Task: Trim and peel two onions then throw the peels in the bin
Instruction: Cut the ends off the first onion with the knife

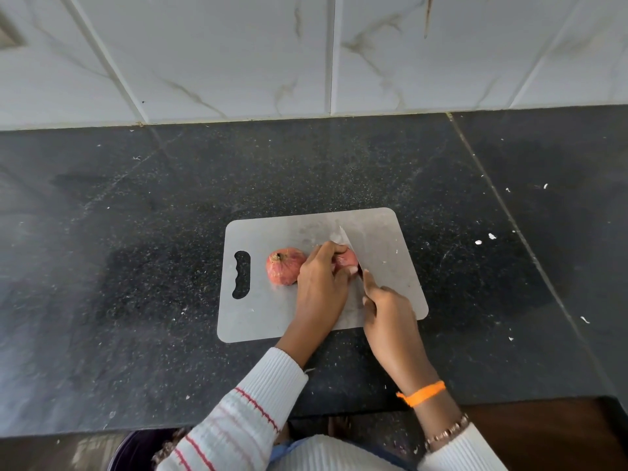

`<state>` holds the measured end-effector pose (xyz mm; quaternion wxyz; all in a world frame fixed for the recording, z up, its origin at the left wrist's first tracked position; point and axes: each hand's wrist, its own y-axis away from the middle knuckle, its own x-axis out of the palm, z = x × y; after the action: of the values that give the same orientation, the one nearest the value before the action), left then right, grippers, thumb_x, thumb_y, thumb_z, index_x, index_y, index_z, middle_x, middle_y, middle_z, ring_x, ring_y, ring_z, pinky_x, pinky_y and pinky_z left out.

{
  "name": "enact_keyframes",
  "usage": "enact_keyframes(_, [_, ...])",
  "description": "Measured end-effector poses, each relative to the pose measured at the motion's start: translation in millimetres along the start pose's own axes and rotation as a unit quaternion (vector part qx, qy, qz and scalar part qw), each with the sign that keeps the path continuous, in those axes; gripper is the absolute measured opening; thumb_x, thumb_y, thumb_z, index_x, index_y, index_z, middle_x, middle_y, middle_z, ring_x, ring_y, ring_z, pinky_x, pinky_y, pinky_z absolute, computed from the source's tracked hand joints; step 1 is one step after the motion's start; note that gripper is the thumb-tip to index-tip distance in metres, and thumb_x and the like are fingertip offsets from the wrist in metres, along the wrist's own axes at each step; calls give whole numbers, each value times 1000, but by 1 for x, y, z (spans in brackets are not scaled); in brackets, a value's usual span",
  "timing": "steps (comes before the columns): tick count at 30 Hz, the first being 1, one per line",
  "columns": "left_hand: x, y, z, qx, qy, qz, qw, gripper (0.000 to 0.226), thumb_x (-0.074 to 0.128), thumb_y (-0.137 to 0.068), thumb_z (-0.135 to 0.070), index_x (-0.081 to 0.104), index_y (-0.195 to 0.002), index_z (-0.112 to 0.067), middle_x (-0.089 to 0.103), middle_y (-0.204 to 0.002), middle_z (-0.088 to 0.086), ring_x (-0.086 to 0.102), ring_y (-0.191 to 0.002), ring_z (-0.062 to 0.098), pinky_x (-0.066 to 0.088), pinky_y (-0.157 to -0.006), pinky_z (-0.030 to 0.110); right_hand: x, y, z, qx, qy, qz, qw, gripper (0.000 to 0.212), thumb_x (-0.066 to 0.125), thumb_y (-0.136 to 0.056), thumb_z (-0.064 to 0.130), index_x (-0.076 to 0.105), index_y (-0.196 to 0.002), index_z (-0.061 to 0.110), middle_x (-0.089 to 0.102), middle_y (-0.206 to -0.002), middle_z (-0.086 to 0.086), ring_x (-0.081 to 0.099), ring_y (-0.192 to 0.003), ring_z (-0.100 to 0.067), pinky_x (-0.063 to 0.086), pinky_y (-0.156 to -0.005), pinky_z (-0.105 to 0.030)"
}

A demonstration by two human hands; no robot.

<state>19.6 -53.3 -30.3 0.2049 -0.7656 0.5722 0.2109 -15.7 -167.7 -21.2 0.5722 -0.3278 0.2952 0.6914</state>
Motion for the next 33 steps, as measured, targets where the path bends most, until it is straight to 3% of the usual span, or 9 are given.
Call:
enact_keyframes(6, [-2,4,-1,-17,25,1,1000,28,68,-79,-6,60,-104,-14,64,-104,-1,53,-88,6,37,-73,4,7,4,-5,-8,33,2,999,56,44,-93,6,28,-146,16,56,-98,-9,60,-89,-29,51,-76,-44])
enact_keyframes(11, [-9,10,-2,-10,-23,22,999,40,67,-77,-2,53,-113,-11,58,-113,-2,52,-99,12,40,-84,21,9,-8,-14,-7,36,-14,999,61,47,-90,2,26,-146,15,53,-95,-7,59,-86,-29,50,-75,-45])
enact_keyframes(15, [-11,13,-4,10,-55,28,998,33,58,-78,5,51,-109,-6,60,-108,9,56,-95,24,44,-75,33,2,-19,-19,10,-36,-47,998,50,46,-93,5,35,-142,11,63,-101,-7,60,-88,-22,48,-74,-32])
enact_keyframes(17, [-10,13,-3,17,-59,31,998,31,55,-78,7,49,-106,-5,59,-106,9,55,-91,23,41,-69,30,-3,-22,-15,29,-108,-68,991,45,51,-93,6,43,-137,8,61,-117,1,59,-99,-12,44,-82,-19])
enact_keyframes(19, [-10,14,-3,23,-59,37,997,29,53,-79,8,46,-105,-4,57,-106,9,50,-86,19,34,-65,25,-6,-26,-12,46,-153,-71,985,27,56,-91,14,62,-117,14,60,-110,12,57,-98,-7,41,-76,-9])
enact_keyframes(20, [-10,14,-2,25,-58,38,997,30,53,-79,8,46,-105,-5,56,-106,9,48,-85,17,32,-63,23,-6,-30,-11,65,-175,-62,980,9,58,-90,19,65,-96,19,66,-94,10,60,-88,-11,44,-67,-14])
enact_keyframes(22, [-11,14,-3,29,-53,38,997,32,53,-79,8,46,-107,-5,56,-107,9,49,-86,18,34,-64,24,-1,-41,-12,114,-222,-49,967,15,59,-89,27,57,-77,19,61,-71,0,58,-69,-20,41,-57,-26])
enact_keyframes(27, [-13,13,-3,40,-42,47,997,42,53,-76,11,48,-113,-7,57,-112,8,55,-94,22,42,-71,26,14,-63,-9,160,-301,-40,939,10,62,-87,21,59,-85,12,67,-85,-15,60,-71,-26,45,-58,-34])
enact_keyframes(33, [-13,9,1,71,-74,63,993,49,61,-76,7,54,-121,-11,55,-124,5,55,-106,22,44,-84,27,13,-72,-11,136,-268,-60,952,12,62,-85,8,57,-94,13,64,-89,-7,61,-78,-23,47,-60,-27])
